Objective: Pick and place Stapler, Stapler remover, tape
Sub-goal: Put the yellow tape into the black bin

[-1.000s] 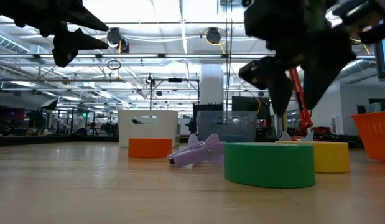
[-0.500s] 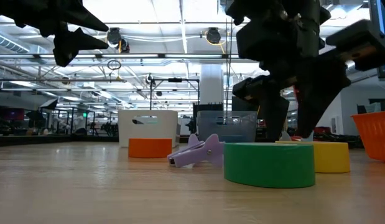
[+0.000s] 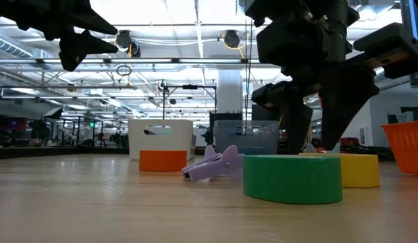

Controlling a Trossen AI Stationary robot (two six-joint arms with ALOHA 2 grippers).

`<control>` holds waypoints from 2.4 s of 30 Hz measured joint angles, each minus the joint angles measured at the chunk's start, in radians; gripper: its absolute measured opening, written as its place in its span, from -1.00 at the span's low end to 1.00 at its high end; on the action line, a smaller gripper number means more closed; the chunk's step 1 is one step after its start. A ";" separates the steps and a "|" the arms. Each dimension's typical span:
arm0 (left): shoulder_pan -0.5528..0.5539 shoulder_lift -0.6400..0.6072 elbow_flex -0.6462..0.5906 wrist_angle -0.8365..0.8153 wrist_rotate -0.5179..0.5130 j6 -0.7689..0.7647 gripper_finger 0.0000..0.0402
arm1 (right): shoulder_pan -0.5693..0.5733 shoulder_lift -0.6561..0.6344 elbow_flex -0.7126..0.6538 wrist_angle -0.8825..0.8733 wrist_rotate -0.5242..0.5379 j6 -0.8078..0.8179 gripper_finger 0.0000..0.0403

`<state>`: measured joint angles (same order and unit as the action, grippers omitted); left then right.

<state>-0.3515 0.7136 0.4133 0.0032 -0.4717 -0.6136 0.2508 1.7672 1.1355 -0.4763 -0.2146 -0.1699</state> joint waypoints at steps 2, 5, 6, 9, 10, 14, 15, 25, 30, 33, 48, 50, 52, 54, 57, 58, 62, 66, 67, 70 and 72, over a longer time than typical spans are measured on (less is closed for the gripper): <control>0.000 0.000 0.000 0.000 0.000 0.000 -0.15 | 0.000 0.025 0.000 0.013 -0.035 0.001 -0.16; 0.000 0.000 0.000 0.001 0.000 0.000 -0.15 | 0.008 0.055 -0.001 0.015 -0.051 0.005 -0.16; 0.000 0.000 0.000 0.001 0.000 -0.001 -0.15 | 0.009 0.063 0.000 0.021 -0.051 0.003 -0.16; 0.000 0.000 0.000 0.001 0.000 0.000 -0.15 | 0.012 0.070 -0.001 0.040 -0.049 0.003 -0.16; 0.000 0.000 0.000 0.001 0.000 0.000 -0.15 | 0.012 0.068 -0.001 0.042 -0.042 0.003 -0.16; 0.000 0.000 0.000 0.001 0.000 0.003 -0.15 | 0.011 0.068 -0.002 0.039 -0.022 0.007 -0.16; 0.000 0.000 0.000 0.001 0.000 0.004 -0.15 | 0.011 0.068 -0.002 0.039 -0.022 0.015 -0.17; 0.000 0.000 0.000 0.000 0.000 0.009 -0.15 | 0.010 0.068 -0.002 0.042 -0.018 0.026 -0.60; 0.000 0.000 0.000 0.000 0.000 0.009 -0.15 | 0.001 0.063 -0.002 0.039 -0.019 0.025 -0.84; 0.000 0.000 0.000 0.000 0.000 0.009 -0.15 | -0.007 0.055 0.003 0.036 -0.018 0.020 -0.84; 0.000 0.000 0.000 -0.001 -0.001 0.022 -0.15 | -0.088 -0.154 0.093 0.003 -0.017 -0.004 -0.84; 0.000 0.000 0.000 0.001 -0.001 0.026 -0.15 | -0.114 -0.199 0.098 0.008 -0.018 -0.006 -0.84; 0.001 0.000 0.000 0.000 -0.003 0.030 -0.15 | -0.146 -0.242 0.099 0.035 -0.018 0.001 -0.84; 0.001 0.000 0.000 0.001 -0.008 0.033 -0.15 | -0.180 -0.281 0.100 0.067 -0.017 0.009 -0.84; 0.002 0.000 0.000 0.001 -0.022 0.033 -0.15 | -0.239 -0.319 0.100 0.146 -0.018 0.025 -0.84; 0.002 0.000 0.000 0.001 -0.028 0.033 -0.15 | -0.258 -0.329 0.100 0.165 -0.018 0.026 -0.84; 0.002 0.000 0.000 0.001 -0.030 0.039 -0.15 | -0.337 -0.340 0.100 0.284 0.038 0.024 -0.84; 0.003 0.000 0.000 0.001 -0.030 0.037 -0.15 | -0.413 -0.321 0.100 0.351 0.178 -0.027 -0.84; 0.003 0.000 0.000 0.002 -0.030 0.037 -0.15 | -0.434 -0.310 0.100 0.359 0.217 -0.046 -0.84; 0.003 0.000 0.000 0.001 -0.030 0.037 -0.15 | -0.499 -0.270 0.099 0.354 0.303 -0.077 -0.84; 0.003 0.000 0.000 0.001 -0.030 0.040 -0.15 | -0.539 -0.237 0.100 0.360 0.326 -0.079 -0.83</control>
<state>-0.3481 0.7132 0.4133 0.0044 -0.5013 -0.5732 -0.2886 1.5306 1.2350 -0.1161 0.1119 -0.2487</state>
